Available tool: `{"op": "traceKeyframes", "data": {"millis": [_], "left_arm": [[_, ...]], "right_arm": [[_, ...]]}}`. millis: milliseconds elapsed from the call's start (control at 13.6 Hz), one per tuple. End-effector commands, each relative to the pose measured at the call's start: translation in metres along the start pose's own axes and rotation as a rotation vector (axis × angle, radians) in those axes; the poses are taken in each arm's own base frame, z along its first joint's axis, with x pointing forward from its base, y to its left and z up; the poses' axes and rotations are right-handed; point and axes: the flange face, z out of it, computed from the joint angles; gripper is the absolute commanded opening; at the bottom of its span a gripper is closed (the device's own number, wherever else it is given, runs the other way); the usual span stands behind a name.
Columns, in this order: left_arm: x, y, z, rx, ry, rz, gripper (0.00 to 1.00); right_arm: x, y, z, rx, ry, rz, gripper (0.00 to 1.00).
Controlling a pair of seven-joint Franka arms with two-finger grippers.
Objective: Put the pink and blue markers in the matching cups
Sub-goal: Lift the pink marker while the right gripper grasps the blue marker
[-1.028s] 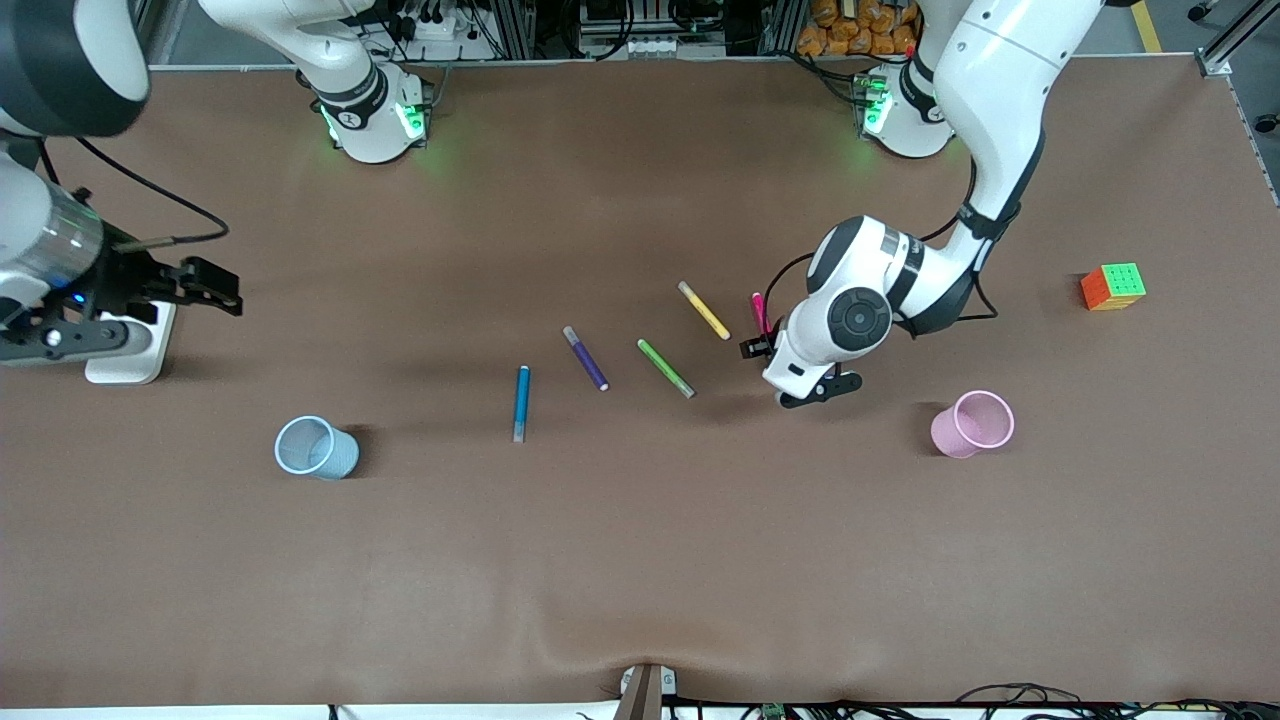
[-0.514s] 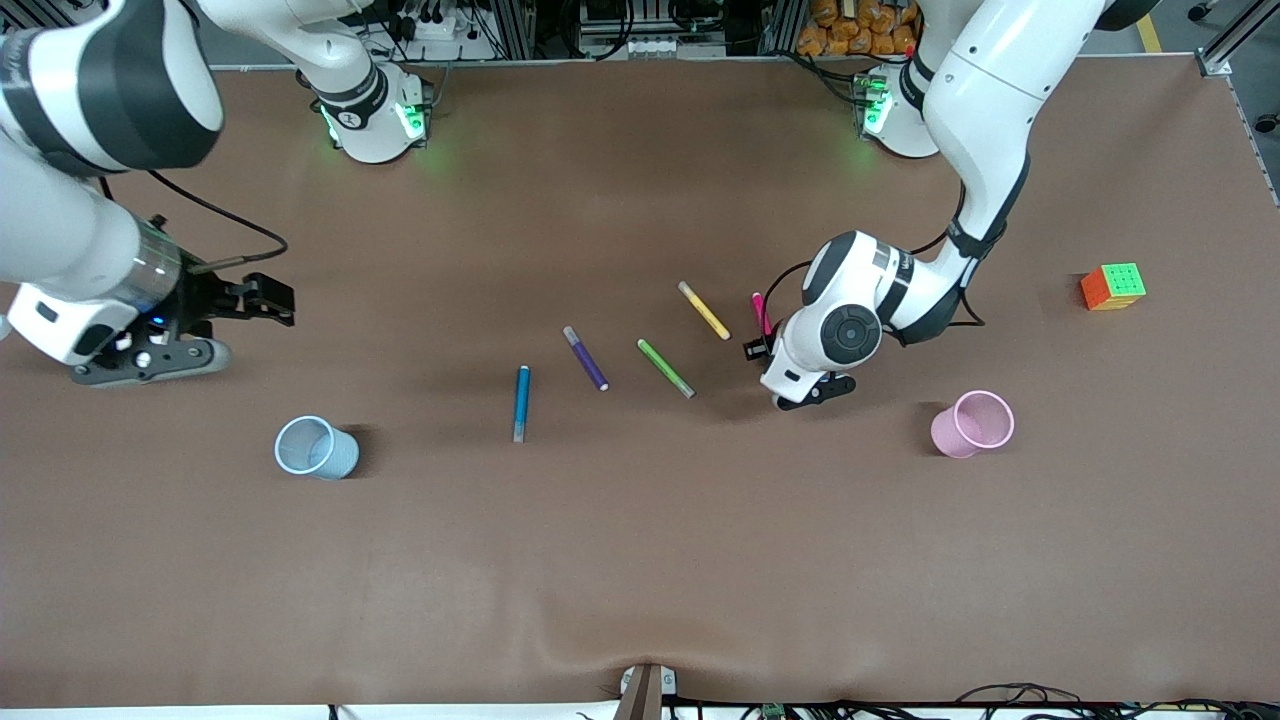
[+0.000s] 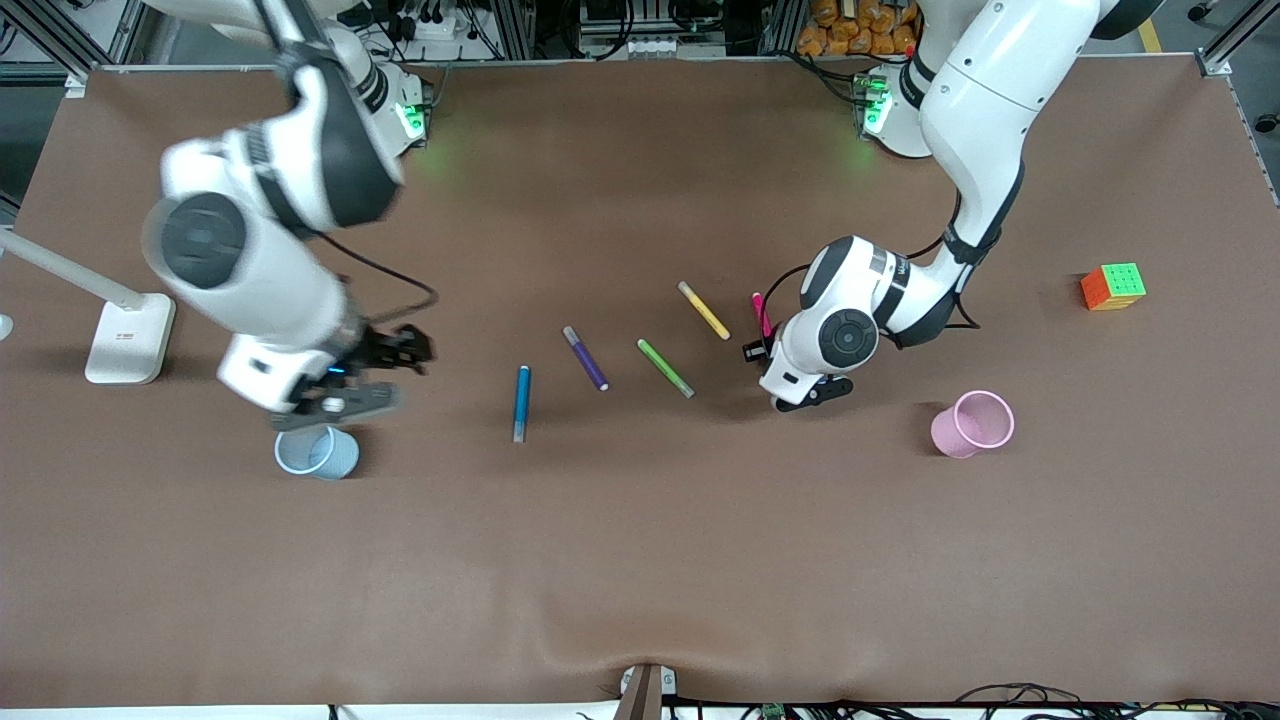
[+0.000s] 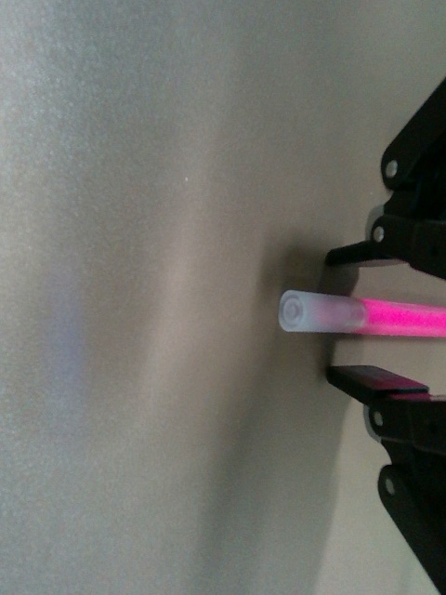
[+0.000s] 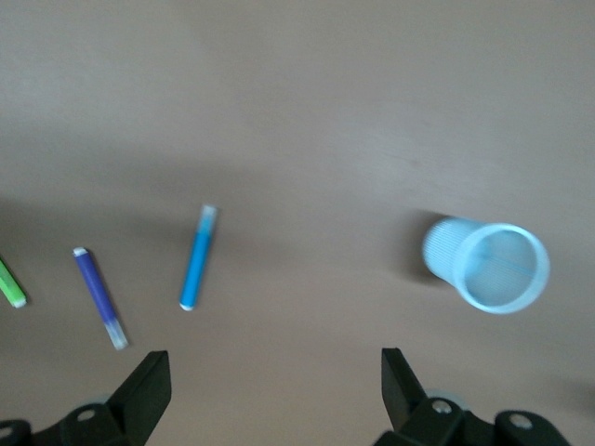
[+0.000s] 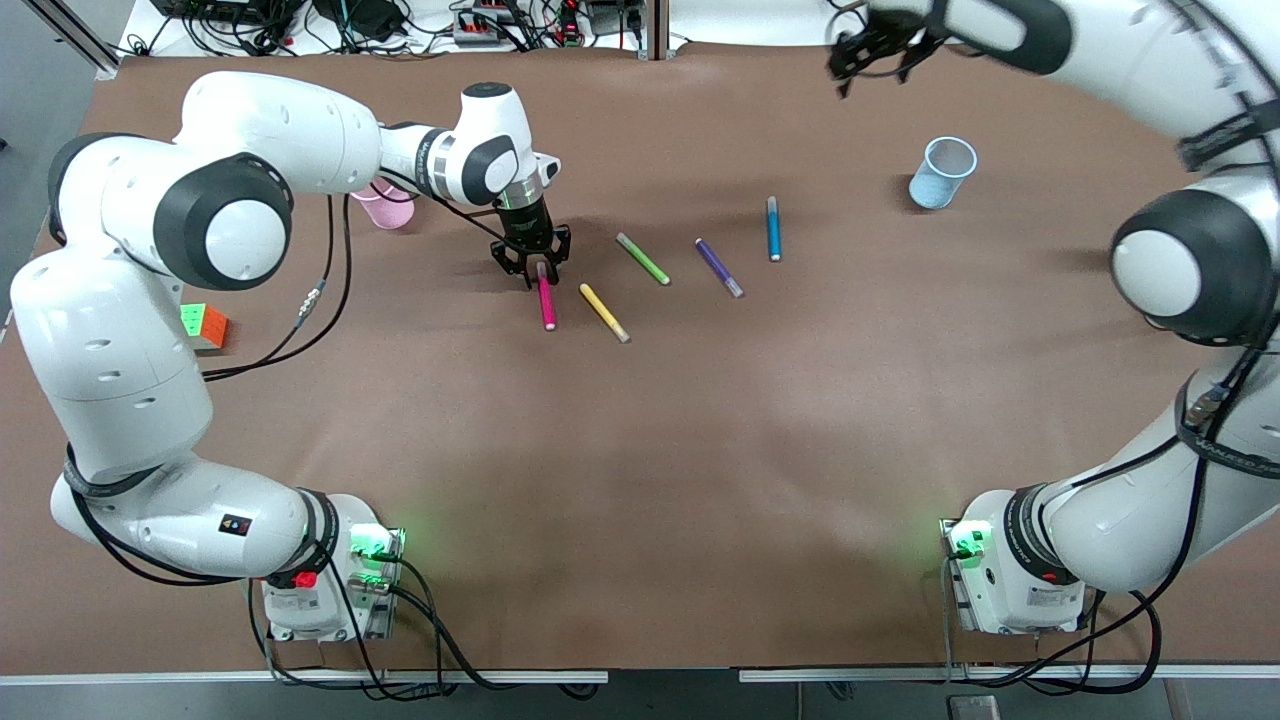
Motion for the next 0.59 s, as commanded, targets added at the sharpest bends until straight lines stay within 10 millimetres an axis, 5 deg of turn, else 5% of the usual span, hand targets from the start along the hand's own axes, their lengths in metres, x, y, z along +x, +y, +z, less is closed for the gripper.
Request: {"op": "traceKeyframes", "data": {"millis": [0,73,294,514], "left_arm": [[0.001,-0.002,0.002,0.001,0.006,0.007,0.13],[0.0,-0.002,0.001,0.004,0.004,0.01,0.0],[-0.001,-0.006,-0.016,0.019,0.021,0.016,0.0],[0.005,-0.034,-0.081,0.088,0.071,0.015,0.0]], "right_arm": [[0.006,-0.024,0.038,-0.013,-0.005,0.003,1.0],[0.007,-0.035,0.057,-0.016,-0.001,0.01,1.0],[-0.001,-0.058,0.108,-0.005,0.055,0.035,1.0],[0.006,-0.062,0.15,0.031,0.067,0.107,1.0]]}}
